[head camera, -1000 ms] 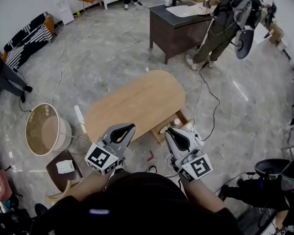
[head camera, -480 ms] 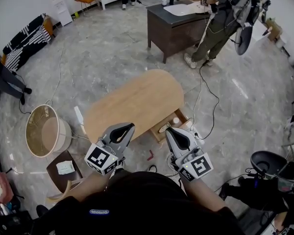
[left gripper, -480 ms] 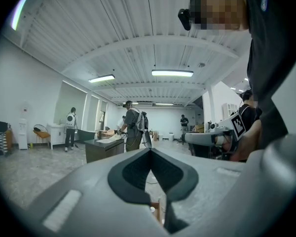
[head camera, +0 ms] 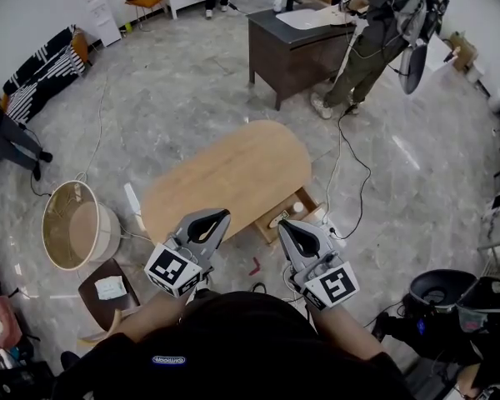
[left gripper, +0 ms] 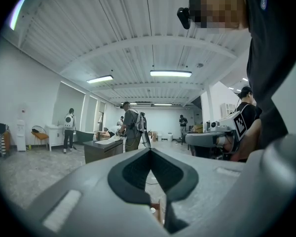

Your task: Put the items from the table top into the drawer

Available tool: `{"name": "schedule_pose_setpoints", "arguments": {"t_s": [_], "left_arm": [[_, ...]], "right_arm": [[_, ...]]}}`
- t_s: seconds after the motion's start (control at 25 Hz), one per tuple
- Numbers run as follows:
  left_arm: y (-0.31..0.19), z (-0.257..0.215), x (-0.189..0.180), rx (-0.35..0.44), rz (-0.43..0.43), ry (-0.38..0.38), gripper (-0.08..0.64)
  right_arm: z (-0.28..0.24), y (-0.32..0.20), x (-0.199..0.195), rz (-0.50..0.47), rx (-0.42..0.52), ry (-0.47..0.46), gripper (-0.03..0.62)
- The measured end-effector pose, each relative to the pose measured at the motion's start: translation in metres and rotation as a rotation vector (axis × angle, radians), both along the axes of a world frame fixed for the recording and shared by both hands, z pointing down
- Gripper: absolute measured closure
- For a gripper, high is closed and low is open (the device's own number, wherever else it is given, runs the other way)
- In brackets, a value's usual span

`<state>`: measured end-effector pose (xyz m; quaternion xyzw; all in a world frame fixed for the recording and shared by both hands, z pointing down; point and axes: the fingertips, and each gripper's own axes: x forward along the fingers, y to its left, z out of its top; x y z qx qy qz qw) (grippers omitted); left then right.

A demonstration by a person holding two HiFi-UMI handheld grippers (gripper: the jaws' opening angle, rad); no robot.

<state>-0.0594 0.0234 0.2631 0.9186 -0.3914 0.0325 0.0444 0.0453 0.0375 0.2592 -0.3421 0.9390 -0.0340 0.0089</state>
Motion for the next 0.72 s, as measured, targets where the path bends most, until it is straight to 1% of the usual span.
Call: {"name": "schedule_pose_setpoints", "arguments": {"t_s": [0.12, 0.28, 0.6, 0.72], "left_arm": [[0.0011, -0.0002, -0.0054, -0.007, -0.009, -0.013, 0.558], [0.0023, 0.0050, -0.0079, 0.013, -0.005, 0.001, 0.558], [0.0021, -0.0021, -0.0096, 0.001, -0.014, 0.002, 0.558], [0.0030, 0.0027, -0.0103, 0.008, -0.010, 0.006, 0.558]], "right_arm": [[-0.0002, 0.0004, -0.0033, 0.001, 0.006, 0.000, 0.563], [-0.0003, 0.0005, -0.0052, -0.007, 0.008, 0.003, 0.563], [-0.0055, -0.0005, -0.0110, -0.013, 0.016, -0.005, 0.563], [-0.0040, -0.0003, -0.0110, -0.013, 0.014, -0.001, 0.563]]}}
